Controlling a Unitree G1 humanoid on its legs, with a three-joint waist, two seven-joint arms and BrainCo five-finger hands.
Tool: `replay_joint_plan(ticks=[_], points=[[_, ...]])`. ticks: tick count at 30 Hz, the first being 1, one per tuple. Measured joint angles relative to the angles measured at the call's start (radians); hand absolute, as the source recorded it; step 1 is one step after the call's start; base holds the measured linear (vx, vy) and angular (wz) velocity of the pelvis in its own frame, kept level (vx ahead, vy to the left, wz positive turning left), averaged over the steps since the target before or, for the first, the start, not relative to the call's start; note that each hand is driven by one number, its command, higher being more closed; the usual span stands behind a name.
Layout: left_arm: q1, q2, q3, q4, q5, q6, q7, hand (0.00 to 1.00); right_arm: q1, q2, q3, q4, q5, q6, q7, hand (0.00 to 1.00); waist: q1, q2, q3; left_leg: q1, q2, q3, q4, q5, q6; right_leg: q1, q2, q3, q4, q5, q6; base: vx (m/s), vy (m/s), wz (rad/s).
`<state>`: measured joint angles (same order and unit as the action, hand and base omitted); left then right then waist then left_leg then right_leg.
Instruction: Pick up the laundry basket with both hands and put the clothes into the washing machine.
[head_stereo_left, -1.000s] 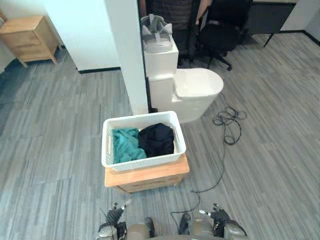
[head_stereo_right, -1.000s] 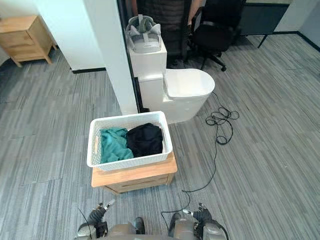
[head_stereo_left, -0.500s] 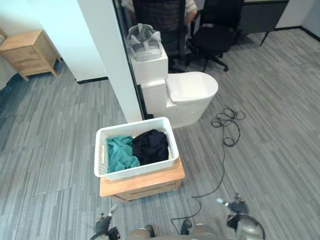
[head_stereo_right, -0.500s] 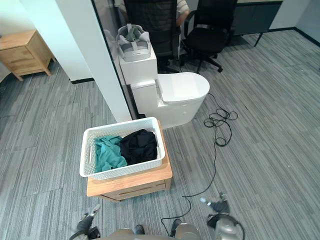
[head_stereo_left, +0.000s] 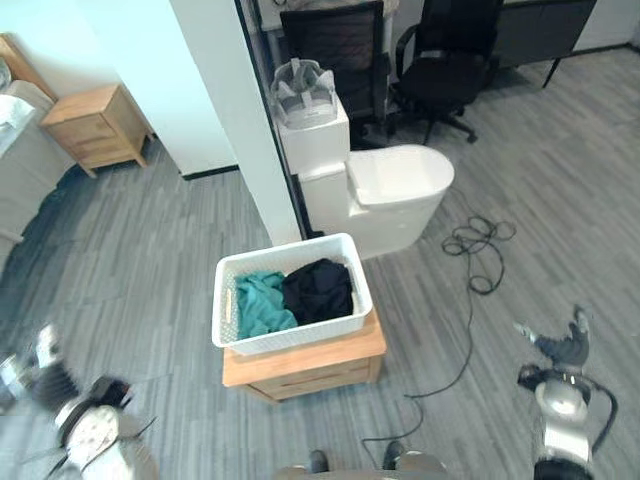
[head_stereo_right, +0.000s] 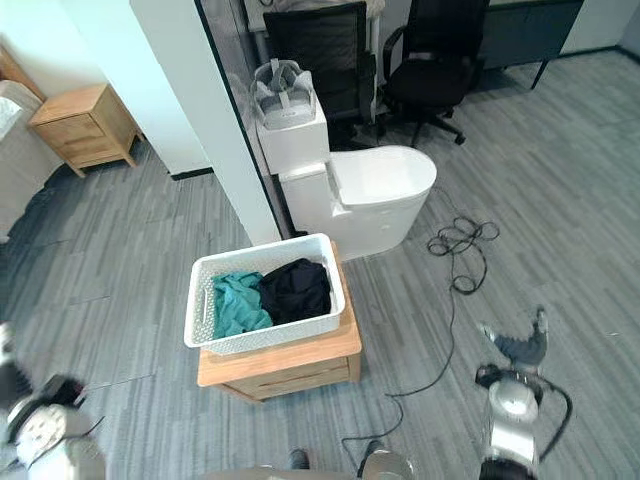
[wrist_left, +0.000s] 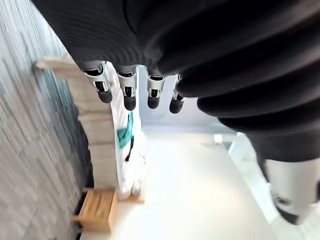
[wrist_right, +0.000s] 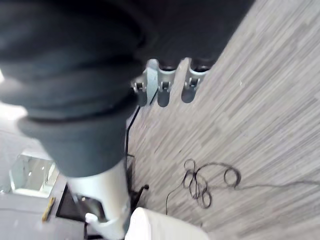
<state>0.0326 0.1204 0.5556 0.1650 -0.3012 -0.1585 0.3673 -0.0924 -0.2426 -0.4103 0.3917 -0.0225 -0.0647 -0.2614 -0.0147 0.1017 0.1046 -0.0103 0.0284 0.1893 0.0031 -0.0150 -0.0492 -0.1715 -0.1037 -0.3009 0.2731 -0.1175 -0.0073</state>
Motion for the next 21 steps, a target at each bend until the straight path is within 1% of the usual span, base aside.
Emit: replay_joint_plan(ticks=[1,2,3,4,5,6,7,8,10,11,12,14,16,19,21], points=[[-0.055,0.023,-0.037,0.024,0.011,0.017,-0.009,0.00,-0.065,-0.015,0.032,0.019,0.018,0.003,0.001,0.00,-0.001,0.006,0.018,-0.017,-0.002,0.001,0.000,0.009,-0.002,-0.018,-0.001,0.002,0.000,0.010,-0.001,-0.11,0.031,-0.10],[-0.130,0.054,-0.070,0.040,0.060,0.058,-0.027,0.00,-0.153,-0.028,0.079,0.021,0.027,0.009,0.004,0.00,-0.004,0.008,0.054,-0.045,-0.003,0.005,-0.001,0.022,0.002,-0.049,-0.001,0.009,0.000,0.025,-0.007,-0.15,0.012,-0.14],[-0.170,0.072,-0.087,0.043,0.084,0.079,-0.037,0.00,-0.202,-0.036,0.103,0.022,0.031,0.011,0.005,0.00,-0.004,0.008,0.074,-0.064,-0.003,0.008,-0.001,0.030,0.006,-0.071,0.000,0.013,-0.002,0.035,-0.010,-0.22,0.003,-0.17],[-0.240,0.102,-0.114,0.044,0.160,0.125,-0.047,0.00,-0.295,-0.057,0.141,0.022,0.027,0.023,0.013,0.00,-0.004,0.010,0.101,-0.114,-0.003,0.013,-0.005,0.050,0.006,-0.120,0.003,0.020,-0.012,0.060,-0.014,-0.22,-0.006,-0.18],[-0.299,0.116,-0.123,0.045,0.249,0.168,-0.064,0.00,-0.376,-0.078,0.163,0.022,0.009,0.040,0.027,0.00,0.001,0.014,0.125,-0.151,-0.001,0.020,-0.017,0.069,0.014,-0.155,0.014,0.028,-0.034,0.088,-0.018,-0.17,-0.006,-0.19],[-0.326,0.122,-0.123,0.050,0.282,0.183,-0.066,0.00,-0.414,-0.086,0.172,0.024,0.007,0.045,0.029,0.00,0.003,0.015,0.141,-0.157,0.000,0.026,-0.030,0.080,0.013,-0.164,0.017,0.030,-0.049,0.102,-0.022,-0.12,-0.007,-0.21],[-0.373,0.133,-0.123,0.077,0.327,0.207,-0.071,0.00,-0.472,-0.093,0.175,0.025,0.000,0.052,0.031,0.00,0.004,0.020,0.171,-0.171,0.002,0.032,-0.041,0.092,0.020,-0.176,0.023,0.033,-0.068,0.122,-0.024,-0.10,-0.009,-0.16],[-0.420,0.141,-0.122,0.105,0.354,0.239,-0.077,0.00,-0.526,-0.107,0.175,0.025,0.000,0.056,0.030,0.00,0.007,0.020,0.205,-0.203,0.002,0.036,-0.039,0.099,0.023,-0.209,0.023,0.037,-0.065,0.131,-0.027,-0.08,-0.014,-0.08],[-0.444,0.141,-0.123,0.105,0.369,0.257,-0.069,0.00,-0.544,-0.125,0.174,0.015,-0.004,0.078,0.028,0.00,0.016,0.021,0.228,-0.237,0.002,0.039,-0.038,0.106,0.020,-0.246,0.022,0.037,-0.058,0.134,-0.028,-0.02,-0.007,0.00],[-0.450,0.141,-0.122,0.099,0.388,0.266,-0.057,0.00,-0.544,-0.127,0.174,-0.001,-0.020,0.090,0.027,0.00,0.028,0.021,0.248,-0.243,0.004,0.046,-0.038,0.106,0.020,-0.259,0.022,0.041,-0.049,0.134,-0.028,0.02,-0.024,-0.09],[-0.446,0.141,-0.122,0.085,0.402,0.274,-0.053,0.00,-0.544,-0.127,0.176,-0.028,-0.045,0.102,0.028,0.00,0.032,0.025,0.264,-0.249,0.004,0.052,-0.037,0.106,0.020,-0.269,0.022,0.046,-0.046,0.134,-0.028,0.02,-0.025,-0.10],[-0.445,0.141,-0.111,0.046,0.412,0.283,-0.044,0.00,-0.556,-0.127,0.176,-0.075,-0.088,0.115,0.028,0.00,0.037,0.030,0.282,-0.273,0.005,0.057,-0.033,0.107,0.019,-0.294,0.020,0.048,-0.037,0.134,-0.028,0.01,-0.010,-0.03],[-0.448,0.140,-0.087,-0.018,0.415,0.286,-0.034,0.00,-0.577,-0.128,0.176,-0.094,-0.109,0.116,0.028,0.00,0.039,0.030,0.303,-0.292,0.004,0.057,-0.037,0.108,0.018,-0.313,0.017,0.046,-0.034,0.134,-0.028,0.00,-0.013,0.04],[-0.443,0.140,-0.045,-0.091,0.446,0.300,-0.016,0.00,-0.581,-0.129,0.180,-0.112,-0.135,0.118,0.034,0.00,0.042,0.030,0.304,-0.322,0.002,0.057,-0.038,0.109,0.019,-0.342,0.014,0.042,-0.033,0.134,-0.028,0.01,-0.007,0.04],[-0.426,0.140,-0.011,-0.154,0.491,0.314,-0.016,0.00,-0.581,-0.129,0.185,-0.136,-0.161,0.128,0.051,0.00,0.050,0.030,0.304,-0.337,0.002,0.057,-0.039,0.109,0.019,-0.357,0.013,0.039,-0.033,0.134,-0.028,0.03,-0.005,0.04]])
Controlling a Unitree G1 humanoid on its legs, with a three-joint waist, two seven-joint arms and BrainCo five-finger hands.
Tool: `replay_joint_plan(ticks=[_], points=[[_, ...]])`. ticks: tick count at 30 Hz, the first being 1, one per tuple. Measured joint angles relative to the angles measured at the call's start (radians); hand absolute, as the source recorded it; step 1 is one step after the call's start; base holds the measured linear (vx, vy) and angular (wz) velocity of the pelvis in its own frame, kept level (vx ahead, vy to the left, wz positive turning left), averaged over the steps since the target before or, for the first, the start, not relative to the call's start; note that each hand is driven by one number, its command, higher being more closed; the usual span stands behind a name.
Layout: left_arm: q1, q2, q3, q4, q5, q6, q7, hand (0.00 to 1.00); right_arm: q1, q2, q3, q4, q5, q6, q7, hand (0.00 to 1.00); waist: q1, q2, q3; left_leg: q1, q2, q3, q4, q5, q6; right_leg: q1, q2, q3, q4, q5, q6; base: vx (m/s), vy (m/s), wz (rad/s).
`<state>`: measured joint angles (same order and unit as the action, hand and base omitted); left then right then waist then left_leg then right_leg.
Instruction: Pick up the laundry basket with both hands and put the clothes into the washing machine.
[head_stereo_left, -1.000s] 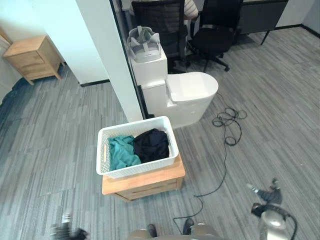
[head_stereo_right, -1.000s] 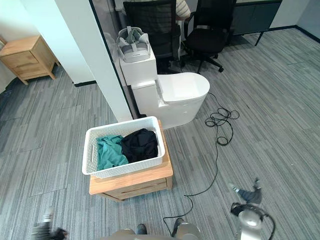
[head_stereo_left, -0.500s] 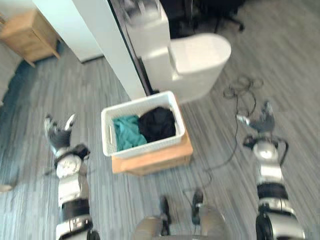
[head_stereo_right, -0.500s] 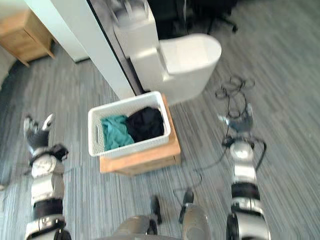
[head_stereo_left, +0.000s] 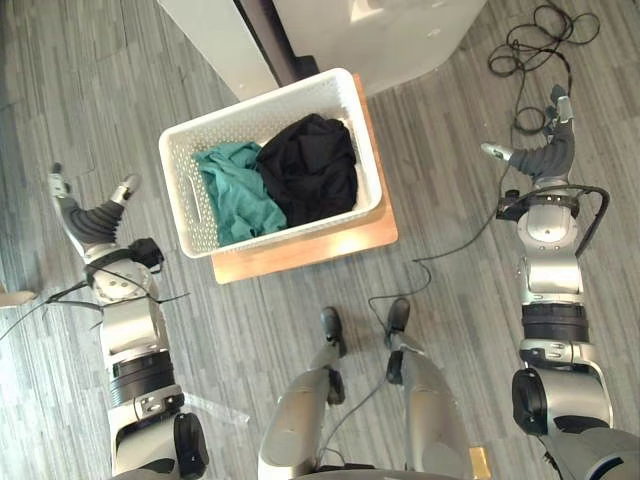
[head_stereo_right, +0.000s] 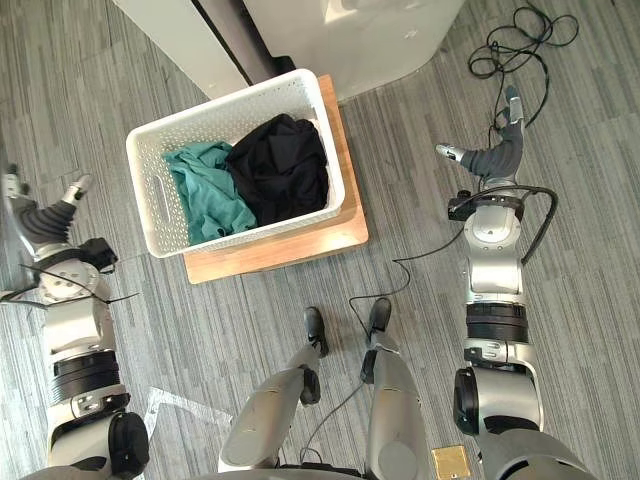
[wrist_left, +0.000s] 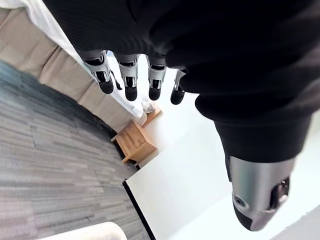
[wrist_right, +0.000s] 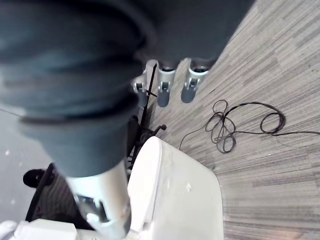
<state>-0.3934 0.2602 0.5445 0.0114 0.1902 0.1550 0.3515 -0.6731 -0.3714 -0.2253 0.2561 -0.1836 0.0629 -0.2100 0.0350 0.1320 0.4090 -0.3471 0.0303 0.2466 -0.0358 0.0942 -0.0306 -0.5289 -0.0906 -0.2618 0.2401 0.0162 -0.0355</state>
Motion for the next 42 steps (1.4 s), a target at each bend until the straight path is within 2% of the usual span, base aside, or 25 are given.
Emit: replay_joint_plan(ticks=[2,5,8,10,12,16,21,28,31,32,35,37,42], points=[[0.034,0.001,0.051,-0.088,0.029,0.000,0.000,0.00,-0.018,-0.001,0.003,-0.019,-0.023,0.005,0.018,0.00,0.011,0.000,0.000,-0.019,0.000,0.000,0.000,0.000,0.000,-0.015,-0.001,-0.007,-0.003,0.000,0.000,0.05,-0.008,0.07],[0.057,0.026,0.089,-0.103,0.026,0.001,-0.001,0.00,-0.067,-0.005,0.023,-0.018,-0.022,0.006,0.021,0.00,0.016,0.000,0.000,-0.034,0.001,-0.001,0.000,0.000,0.000,-0.021,-0.003,-0.017,-0.013,0.000,0.000,0.05,-0.005,0.10],[0.057,0.079,0.092,-0.062,-0.046,-0.013,-0.012,0.00,-0.148,-0.018,0.043,0.010,-0.002,0.007,0.023,0.00,0.020,0.000,0.002,-0.044,0.001,0.002,0.002,0.000,-0.001,-0.022,-0.010,-0.032,-0.016,0.000,0.001,0.04,0.007,0.12],[0.025,0.178,0.048,0.094,-0.207,-0.057,-0.069,0.00,-0.242,-0.026,0.058,0.052,0.049,0.007,0.036,0.00,0.032,0.000,0.003,-0.066,0.001,0.009,0.013,-0.001,-0.001,-0.037,-0.012,-0.036,-0.015,0.000,0.001,0.01,0.002,0.10],[-0.025,0.214,0.027,0.238,-0.344,-0.084,-0.141,0.00,-0.329,-0.017,0.073,0.124,0.108,0.006,0.038,0.00,0.036,-0.001,0.006,-0.091,0.004,0.015,0.020,-0.001,-0.001,-0.055,-0.013,-0.040,-0.016,0.001,0.000,0.00,-0.010,0.08],[-0.168,0.219,0.006,0.500,-0.442,-0.089,-0.199,0.00,-0.423,0.027,0.119,0.166,0.216,0.006,0.031,0.00,0.030,-0.012,0.047,-0.129,0.023,0.071,0.064,-0.011,0.007,-0.061,-0.006,-0.052,-0.025,0.006,-0.005,0.01,-0.019,0.08],[-0.290,0.219,0.001,0.639,-0.458,-0.082,-0.220,0.00,-0.549,0.057,0.155,0.225,0.294,0.004,0.018,0.00,0.026,-0.042,0.071,-0.194,0.047,0.082,0.086,-0.012,0.010,-0.097,0.021,-0.041,-0.071,0.048,-0.014,0.04,-0.025,-0.05],[-0.470,0.233,-0.130,0.730,-0.557,-0.093,-0.277,0.00,-0.629,0.020,0.186,0.370,0.334,0.005,0.048,0.00,0.006,-0.042,0.071,-0.232,0.056,0.068,0.087,-0.010,0.008,-0.113,0.030,-0.064,-0.091,0.068,-0.017,0.06,-0.002,0.07],[-0.494,0.303,-0.280,0.731,-0.640,-0.121,-0.295,0.00,-0.656,-0.033,0.229,0.436,0.339,0.006,0.071,0.00,0.008,-0.042,0.071,-0.253,0.057,0.055,0.081,0.001,-0.007,-0.127,0.031,-0.078,-0.092,0.068,-0.017,0.07,-0.003,0.18],[-0.494,0.339,-0.354,0.730,-0.705,-0.135,-0.315,0.00,-0.673,-0.064,0.264,0.491,0.339,0.014,0.089,0.00,0.008,-0.042,0.071,-0.258,0.057,0.054,0.076,0.003,-0.011,-0.127,0.032,-0.085,-0.103,0.068,-0.017,0.07,-0.006,0.10],[-0.489,0.367,-0.409,0.733,-0.745,-0.142,-0.339,0.00,-0.674,-0.085,0.307,0.536,0.337,0.023,0.117,0.00,0.011,-0.042,0.071,-0.258,0.058,0.055,0.074,0.003,-0.011,-0.125,0.033,-0.087,-0.107,0.069,-0.016,0.07,0.000,0.03],[-0.491,0.406,-0.468,0.746,-0.750,-0.144,-0.374,0.00,-0.676,-0.102,0.376,0.606,0.330,0.035,0.173,0.00,0.009,-0.042,0.071,-0.258,0.059,0.062,0.067,0.011,-0.022,-0.123,0.036,-0.089,-0.118,0.087,-0.014,0.11,0.015,-0.01],[-0.492,0.415,-0.475,0.806,-0.734,-0.152,-0.414,0.00,-0.676,-0.106,0.453,0.645,0.352,0.035,0.224,0.00,0.009,-0.042,0.071,-0.246,0.060,0.087,0.051,0.017,-0.030,-0.120,0.038,-0.082,-0.128,0.099,-0.014,0.08,0.013,-0.05]])
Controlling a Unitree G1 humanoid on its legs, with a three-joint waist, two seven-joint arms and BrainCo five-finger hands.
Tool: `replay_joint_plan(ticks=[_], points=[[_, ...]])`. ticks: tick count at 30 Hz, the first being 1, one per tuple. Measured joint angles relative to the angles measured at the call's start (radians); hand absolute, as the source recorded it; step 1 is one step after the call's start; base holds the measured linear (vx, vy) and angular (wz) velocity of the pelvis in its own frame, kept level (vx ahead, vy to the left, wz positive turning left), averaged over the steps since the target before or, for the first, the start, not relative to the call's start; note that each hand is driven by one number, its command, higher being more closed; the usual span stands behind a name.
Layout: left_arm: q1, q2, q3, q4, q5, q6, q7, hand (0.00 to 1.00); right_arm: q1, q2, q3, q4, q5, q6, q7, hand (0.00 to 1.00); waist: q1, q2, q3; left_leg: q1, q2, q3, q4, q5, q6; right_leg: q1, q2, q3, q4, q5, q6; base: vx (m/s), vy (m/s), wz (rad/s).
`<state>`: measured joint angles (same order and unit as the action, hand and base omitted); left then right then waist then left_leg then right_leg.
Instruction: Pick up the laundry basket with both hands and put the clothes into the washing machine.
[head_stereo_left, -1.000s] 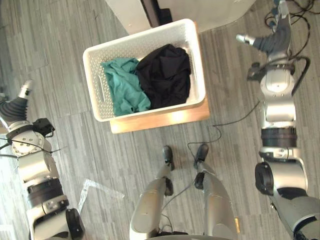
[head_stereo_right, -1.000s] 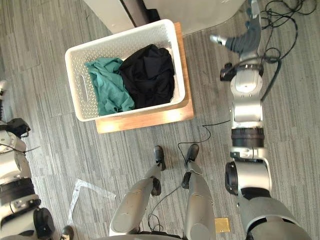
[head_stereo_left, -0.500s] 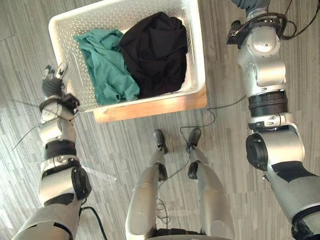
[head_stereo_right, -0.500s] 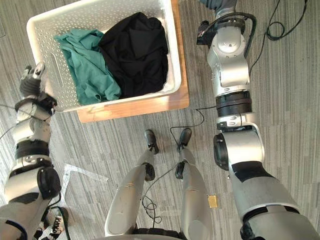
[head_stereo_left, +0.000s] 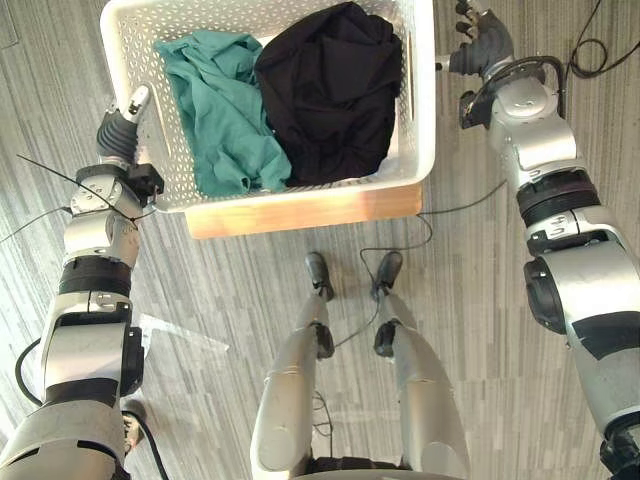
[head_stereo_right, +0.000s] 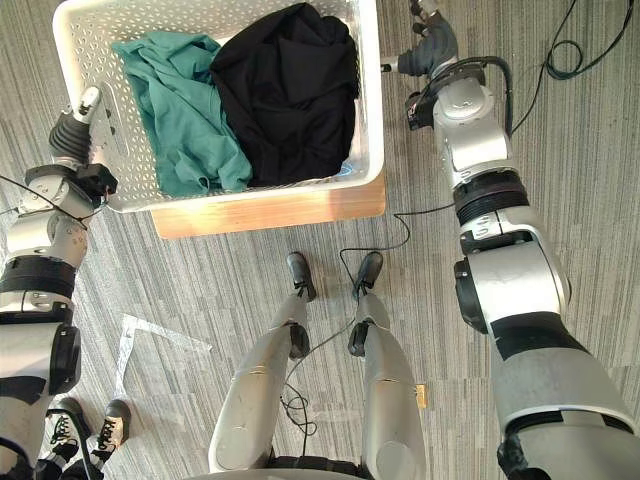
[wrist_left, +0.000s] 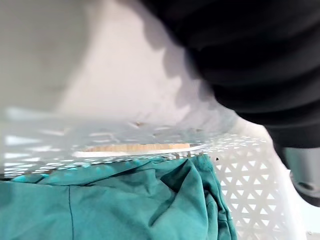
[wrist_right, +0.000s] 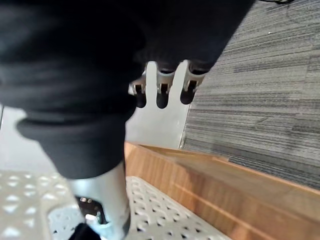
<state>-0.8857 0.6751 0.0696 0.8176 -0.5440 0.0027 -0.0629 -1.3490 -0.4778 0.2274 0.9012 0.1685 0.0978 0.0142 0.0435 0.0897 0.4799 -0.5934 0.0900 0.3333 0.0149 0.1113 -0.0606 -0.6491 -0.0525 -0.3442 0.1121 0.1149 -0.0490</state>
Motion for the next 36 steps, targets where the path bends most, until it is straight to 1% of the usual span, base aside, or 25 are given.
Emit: replay_joint_plan(ticks=[3,5,6,8,11,12,13,16,18,20,23,24,25,28,30,31,33,34,36], points=[[0.000,0.000,0.017,0.020,0.016,0.000,-0.002,0.00,0.002,0.002,0.010,0.025,0.072,-0.002,0.019,0.00,0.000,0.000,0.000,0.000,0.000,0.013,-0.003,0.002,-0.003,0.001,0.003,0.012,-0.018,0.018,0.001,0.06,0.003,-0.09],[-0.005,-0.001,0.026,0.041,0.017,0.001,-0.003,0.00,0.004,0.003,0.025,0.026,0.090,-0.002,0.033,0.00,-0.002,0.000,0.000,0.002,0.000,0.025,-0.012,0.015,-0.021,0.001,0.005,0.019,-0.034,0.041,0.003,0.05,0.003,-0.12],[-0.010,-0.002,0.038,0.052,0.022,0.004,-0.006,0.00,0.007,0.008,0.027,0.026,0.108,-0.002,0.036,0.00,-0.004,0.000,0.000,0.005,0.000,0.029,-0.015,0.015,-0.022,0.003,0.006,0.021,-0.038,0.045,0.003,0.04,0.003,-0.11],[-0.015,-0.004,0.058,0.060,0.051,0.013,-0.018,0.00,0.008,0.023,0.026,0.026,0.117,-0.002,0.048,0.00,-0.007,-0.001,-0.001,0.005,0.000,0.029,-0.015,0.015,-0.022,0.008,0.009,0.025,-0.052,0.051,0.003,0.04,0.000,-0.03],[-0.030,-0.007,0.059,0.068,0.083,0.016,-0.020,0.00,0.012,0.030,0.026,0.026,0.116,-0.002,0.054,0.00,-0.008,-0.001,-0.001,0.004,0.000,0.032,-0.020,0.015,-0.022,0.013,0.014,0.038,-0.072,0.057,0.009,0.01,-0.001,0.00],[-0.032,-0.007,0.059,0.068,0.085,0.015,-0.019,0.00,0.012,0.036,0.024,0.026,0.115,-0.003,0.053,0.00,-0.008,-0.001,-0.001,0.004,0.000,0.035,-0.026,0.018,-0.017,0.015,0.017,0.044,-0.082,0.058,0.009,0.00,0.000,0.00],[-0.036,-0.007,0.059,0.067,0.085,0.015,-0.017,0.00,0.012,0.040,0.023,0.025,0.115,-0.005,0.054,0.00,-0.008,-0.001,-0.001,0.004,-0.001,0.036,-0.038,0.030,-0.002,0.013,0.019,0.045,-0.086,0.058,0.009,0.00,0.000,0.00],[-0.047,-0.007,0.056,0.064,0.084,0.009,-0.016,0.00,0.013,0.040,0.017,0.025,0.101,-0.009,0.054,0.00,-0.008,-0.001,-0.001,-0.001,-0.003,0.036,-0.055,0.044,0.017,0.009,0.023,0.046,-0.099,0.058,0.009,0.02,-0.008,0.04],[-0.050,-0.007,0.055,0.053,0.084,0.008,-0.011,0.00,0.013,0.040,0.016,0.025,0.096,-0.009,0.054,0.00,-0.008,-0.001,-0.001,-0.003,-0.003,0.036,-0.068,0.052,0.017,0.002,0.025,0.047,-0.099,0.058,0.009,0.00,0.000,0.00],[-0.056,-0.006,0.054,0.046,0.085,0.005,0.001,0.00,0.013,0.040,0.012,0.023,0.095,-0.009,0.056,0.00,-0.008,-0.001,-0.001,-0.003,-0.004,0.036,-0.084,0.066,0.031,-0.003,0.028,0.046,-0.099,0.058,0.008,0.00,0.000,0.00],[-0.058,-0.006,0.048,0.034,0.086,0.000,0.001,0.00,0.013,0.040,0.004,0.019,0.072,-0.009,0.055,0.00,-0.008,-0.001,-0.001,-0.003,-0.004,0.034,-0.085,0.070,0.031,-0.004,0.029,0.045,-0.099,0.060,0.006,0.01,0.007,0.00],[-0.059,-0.005,0.048,0.029,0.091,0.000,0.001,0.00,0.013,0.040,0.003,0.016,0.062,-0.009,0.056,0.00,-0.008,-0.001,-0.001,-0.003,-0.004,0.035,-0.085,0.078,0.039,-0.004,0.029,0.046,-0.099,0.060,0.006,0.04,0.023,-0.01],[-0.059,-0.005,0.048,0.026,0.098,0.000,0.000,0.00,0.013,0.040,0.000,0.016,0.057,-0.009,0.056,0.00,-0.008,-0.001,-0.001,-0.003,-0.004,0.035,-0.085,0.078,0.039,-0.004,0.029,0.046,-0.099,0.061,0.006,0.04,0.029,-0.01],[-0.059,-0.005,0.047,0.013,0.130,0.000,-0.006,0.00,0.013,0.040,-0.004,0.014,0.056,-0.007,0.055,0.00,-0.008,-0.001,-0.001,0.000,-0.004,0.037,-0.085,0.078,0.040,-0.003,0.030,0.047,-0.099,0.064,0.006,0.05,0.038,-0.03],[-0.059,-0.005,0.042,0.013,0.172,0.000,-0.027,0.00,0.012,0.041,-0.023,-0.006,0.058,-0.005,0.049,0.00,-0.006,-0.001,-0.001,0.006,-0.001,0.049,-0.085,0.078,0.040,-0.002,0.032,0.060,-0.100,0.080,0.006,0.05,0.051,-0.14],[-0.059,-0.005,0.041,0.013,0.174,0.000,-0.028,0.00,0.012,0.040,-0.027,-0.010,0.058,-0.005,0.049,0.00,-0.006,-0.001,-0.001,0.007,-0.001,0.051,-0.085,0.078,0.040,-0.002,0.032,0.062,-0.100,0.081,0.007,0.04,0.049,-0.15],[-0.059,-0.004,0.027,0.013,0.193,0.000,-0.030,0.00,0.011,0.040,-0.039,-0.034,0.078,-0.006,0.026,0.00,-0.006,-0.001,-0.001,0.012,-0.001,0.060,-0.085,0.078,0.040,-0.001,0.033,0.076,-0.101,0.092,0.013,0.03,0.043,-0.13],[-0.059,-0.003,0.016,0.013,0.202,0.000,-0.035,0.00,0.011,0.038,-0.051,-0.035,0.103,-0.006,0.010,0.00,-0.007,-0.001,-0.001,0.015,-0.001,0.065,-0.084,0.078,0.040,0.000,0.033,0.082,-0.102,0.096,0.013,0.03,0.051,-0.10],[-0.058,-0.002,0.011,0.013,0.205,0.000,-0.044,0.00,0.011,0.038,-0.069,-0.037,0.156,-0.006,0.002,0.00,-0.010,-0.001,-0.001,0.015,-0.001,0.073,-0.084,0.078,0.040,0.000,0.034,0.098,-0.112,0.108,0.016,0.03,0.049,-0.12]])
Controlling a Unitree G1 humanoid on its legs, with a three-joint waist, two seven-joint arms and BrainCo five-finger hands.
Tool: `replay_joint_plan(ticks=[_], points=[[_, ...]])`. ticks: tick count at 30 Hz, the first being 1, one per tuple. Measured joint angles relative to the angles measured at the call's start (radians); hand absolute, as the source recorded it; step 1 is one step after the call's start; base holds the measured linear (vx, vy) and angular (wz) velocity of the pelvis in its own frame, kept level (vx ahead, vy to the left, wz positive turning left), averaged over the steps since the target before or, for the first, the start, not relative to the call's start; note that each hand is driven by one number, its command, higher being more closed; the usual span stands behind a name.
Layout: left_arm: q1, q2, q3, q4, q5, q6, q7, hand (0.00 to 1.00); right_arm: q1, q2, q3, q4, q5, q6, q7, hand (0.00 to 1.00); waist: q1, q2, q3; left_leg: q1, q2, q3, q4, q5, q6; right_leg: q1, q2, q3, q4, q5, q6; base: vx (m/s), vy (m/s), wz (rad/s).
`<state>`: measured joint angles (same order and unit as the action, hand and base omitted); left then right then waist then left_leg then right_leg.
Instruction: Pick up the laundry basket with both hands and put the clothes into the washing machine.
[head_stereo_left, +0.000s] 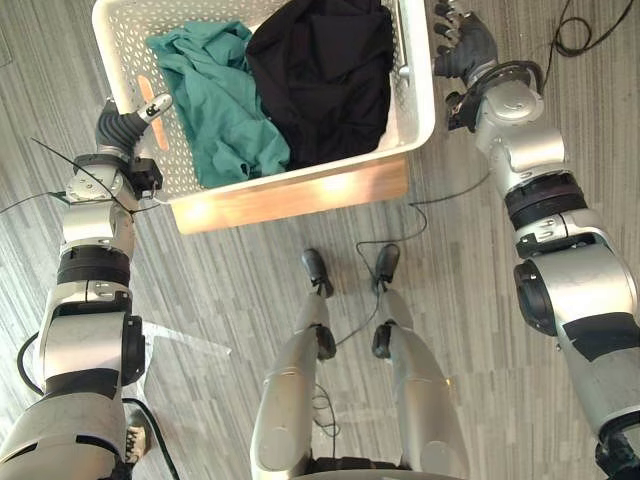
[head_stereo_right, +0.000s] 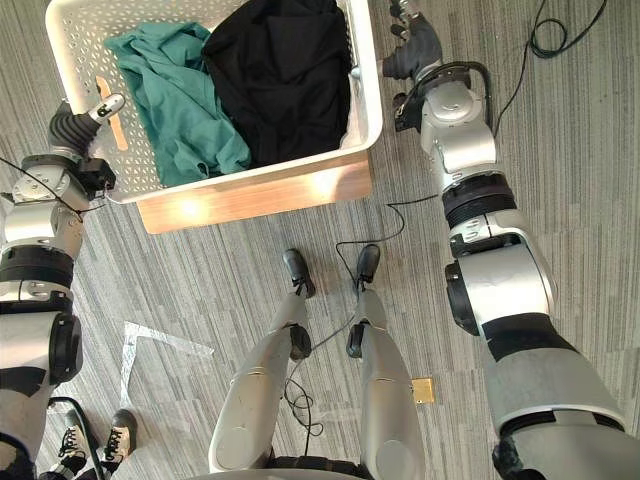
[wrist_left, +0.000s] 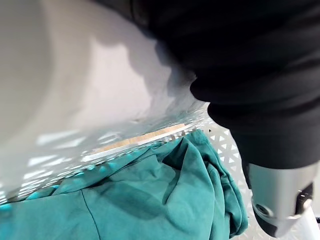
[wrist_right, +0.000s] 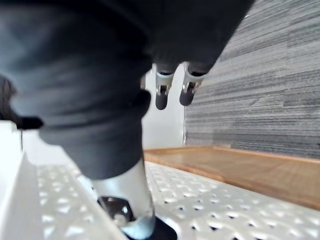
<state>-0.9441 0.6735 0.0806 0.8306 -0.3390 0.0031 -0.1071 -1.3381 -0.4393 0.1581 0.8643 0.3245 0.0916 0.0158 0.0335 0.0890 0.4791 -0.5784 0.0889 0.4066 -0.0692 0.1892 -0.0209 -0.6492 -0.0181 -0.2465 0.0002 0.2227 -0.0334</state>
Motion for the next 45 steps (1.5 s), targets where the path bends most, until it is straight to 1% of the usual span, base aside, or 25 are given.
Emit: replay_joint_plan(ticks=[3,5,8,10,14,18,19,21,22,23,24,25,27,28,29,31,32,35,38,40,42,44,45], points=[[0.001,0.002,-0.001,0.002,0.030,0.002,-0.001,0.00,0.000,0.001,0.000,-0.005,0.058,0.000,-0.003,0.00,-0.004,0.000,0.000,0.000,-0.001,0.013,0.000,0.000,0.000,0.003,0.001,0.017,-0.018,0.004,-0.001,0.01,0.023,-0.09],[0.002,0.003,-0.003,0.004,0.042,0.002,-0.002,0.00,0.000,0.001,0.001,-0.008,0.070,0.000,-0.003,0.00,-0.014,0.000,0.000,0.000,0.002,0.013,0.001,0.000,0.000,0.009,0.006,0.020,-0.027,0.004,-0.001,0.00,0.000,0.00],[0.001,0.016,-0.021,0.004,0.050,0.002,-0.002,0.00,0.000,-0.001,0.009,-0.020,0.070,0.000,0.000,0.00,-0.022,0.000,0.000,0.001,0.010,0.013,0.001,0.000,0.000,0.010,0.014,0.025,-0.027,0.005,-0.002,0.01,-0.001,-0.03],[0.000,0.023,-0.039,0.004,0.051,0.002,-0.003,0.00,0.001,-0.003,0.011,-0.020,0.071,0.000,0.003,0.00,-0.021,0.000,0.000,0.002,0.014,0.015,0.002,0.000,0.000,0.010,0.018,0.027,-0.027,0.005,-0.002,0.02,0.004,-0.05],[0.000,0.029,-0.041,0.004,0.056,0.002,-0.002,0.00,0.001,-0.015,0.040,-0.020,0.099,0.000,0.008,0.00,-0.022,0.000,0.000,0.002,0.020,0.017,0.003,0.000,0.000,0.011,0.025,0.030,-0.030,0.005,-0.002,0.04,0.020,-0.03],[0.000,0.029,-0.043,0.004,0.056,0.000,-0.002,0.00,0.001,-0.026,0.048,-0.020,0.098,0.000,0.008,0.00,-0.019,0.000,0.000,0.003,0.023,0.016,0.004,0.000,0.000,0.013,0.028,0.030,-0.030,0.010,-0.001,0.04,0.047,0.00],[0.001,0.029,-0.048,0.004,0.056,0.000,-0.002,0.00,0.001,-0.029,0.050,-0.018,0.080,0.000,0.009,0.00,-0.018,0.000,0.000,0.006,0.024,0.017,0.004,0.001,0.000,0.015,0.029,0.029,-0.030,0.011,0.001,0.05,0.078,0.00],[0.000,0.029,-0.064,0.003,0.056,-0.003,-0.002,0.00,0.001,-0.041,0.055,-0.013,-0.001,0.001,0.014,0.00,-0.018,0.000,0.000,0.008,0.023,0.015,0.002,0.005,0.007,0.018,0.028,0.026,-0.030,0.013,0.001,0.05,0.080,0.02],[-0.006,0.028,-0.081,0.001,0.056,-0.011,-0.002,0.00,0.001,-0.054,0.057,0.001,-0.070,0.004,0.029,0.00,-0.018,0.000,0.000,0.009,0.023,0.013,0.002,0.005,0.007,0.019,0.028,0.028,-0.030,0.013,0.001,0.04,0.088,0.06],[-0.020,0.028,-0.094,0.001,0.056,-0.010,-0.003,0.00,0.001,-0.067,0.066,0.021,-0.166,0.006,0.053,0.00,-0.019,0.000,0.000,0.008,0.023,0.008,-0.002,0.005,0.007,0.019,0.028,0.028,-0.030,0.013,0.001,0.04,0.087,0.07],[-0.024,0.028,-0.098,0.000,0.056,-0.011,-0.002,0.00,0.001,-0.072,0.075,0.031,-0.200,0.007,0.063,0.00,-0.019,0.000,0.000,0.007,0.023,0.005,-0.002,0.005,0.007,0.019,0.028,0.027,-0.030,0.013,0.001,0.04,0.098,0.08],[-0.030,0.027,-0.111,-0.001,0.056,-0.011,0.001,0.00,0.001,-0.076,0.075,0.050,-0.279,0.013,0.095,0.00,-0.018,0.000,0.000,0.005,0.023,0.003,-0.002,0.005,0.007,0.019,0.028,0.026,-0.031,0.013,0.001,0.03,0.059,0.06],[-0.032,0.027,-0.114,-0.005,0.056,-0.011,0.004,0.00,0.000,-0.092,0.074,0.066,-0.382,0.022,0.138,0.00,-0.018,0.000,0.000,0.000,0.023,0.000,-0.001,0.005,0.007,0.019,0.028,0.026,-0.035,0.013,0.001,0.03,0.058,0.04],[-0.035,0.027,-0.114,-0.005,0.056,-0.011,0.005,0.00,-0.001,-0.095,0.073,0.076,-0.404,0.024,0.148,0.00,-0.018,0.000,0.000,-0.002,0.023,-0.001,-0.001,0.005,0.007,0.019,0.028,0.026,-0.037,0.013,0.001,0.03,0.062,0.06],[-0.044,0.025,-0.114,-0.006,0.056,-0.011,0.006,0.00,0.000,-0.098,0.066,0.101,-0.451,0.028,0.167,0.00,-0.018,0.000,0.000,-0.005,0.023,-0.005,-0.001,0.006,0.005,0.018,0.028,0.024,-0.039,0.013,0.001,0.03,0.064,0.07],[-0.050,0.018,-0.112,-0.006,0.056,-0.011,0.009,0.00,0.002,-0.098,0.061,0.141,-0.526,0.045,0.194,0.00,-0.017,0.000,0.000,-0.008,0.023,-0.009,-0.001,0.007,0.005,0.017,0.028,0.020,-0.039,0.013,0.001,0.03,0.084,0.06],[-0.051,0.015,-0.111,-0.009,0.056,-0.010,0.014,0.00,0.004,-0.096,0.047,0.146,-0.538,0.052,0.201,0.00,-0.016,0.000,0.000,-0.009,0.023,-0.010,-0.001,0.007,0.005,0.016,0.028,0.020,-0.039,0.013,0.001,0.02,0.066,0.03],[-0.049,0.010,-0.107,-0.036,0.056,-0.008,0.026,0.00,0.012,-0.098,0.001,0.149,-0.550,0.074,0.187,0.00,-0.015,0.000,0.000,-0.016,0.021,-0.010,0.001,0.007,0.005,0.009,0.026,0.018,-0.039,0.013,0.001,0.02,0.068,0.03],[-0.015,0.003,-0.065,-0.102,0.055,-0.007,0.029,0.00,0.015,-0.099,-0.067,0.144,-0.530,0.084,0.137,0.00,-0.014,0.000,0.000,-0.030,0.014,0.004,0.004,0.007,0.006,-0.007,0.019,0.029,-0.039,0.013,0.001,0.03,0.079,-0.05],[0.000,0.002,-0.063,-0.121,0.049,-0.006,0.046,0.00,0.018,-0.099,-0.104,0.127,-0.491,0.085,0.095,0.00,-0.015,0.000,0.000,-0.030,0.013,0.011,0.014,0.006,0.006,-0.006,0.017,0.035,-0.039,0.013,0.001,0.03,0.068,-0.09],[0.027,-0.004,-0.024,-0.159,0.045,-0.004,0.048,0.00,0.020,-0.102,-0.139,0.064,-0.434,0.085,0.065,0.00,-0.017,0.000,0.000,-0.029,0.015,0.017,0.020,0.003,0.011,-0.006,0.017,0.044,-0.039,0.014,0.002,0.03,0.048,-0.10],[0.038,-0.009,0.008,-0.185,0.038,0.000,0.049,0.00,0.019,-0.107,-0.173,-0.029,-0.369,0.084,0.041,0.00,-0.015,0.000,0.000,-0.031,0.021,0.032,0.039,-0.007,0.022,-0.006,0.020,0.059,-0.039,0.020,0.010,0.03,0.041,-0.19],[0.052,-0.012,0.023,-0.204,0.037,0.003,0.063,0.00,0.016,-0.108,-0.179,-0.069,-0.351,0.083,0.029,0.00,-0.014,0.000,0.000,-0.031,0.029,0.044,0.056,-0.018,0.024,-0.005,0.024,0.073,-0.039,0.033,0.021,0.02,0.053,-0.41]])
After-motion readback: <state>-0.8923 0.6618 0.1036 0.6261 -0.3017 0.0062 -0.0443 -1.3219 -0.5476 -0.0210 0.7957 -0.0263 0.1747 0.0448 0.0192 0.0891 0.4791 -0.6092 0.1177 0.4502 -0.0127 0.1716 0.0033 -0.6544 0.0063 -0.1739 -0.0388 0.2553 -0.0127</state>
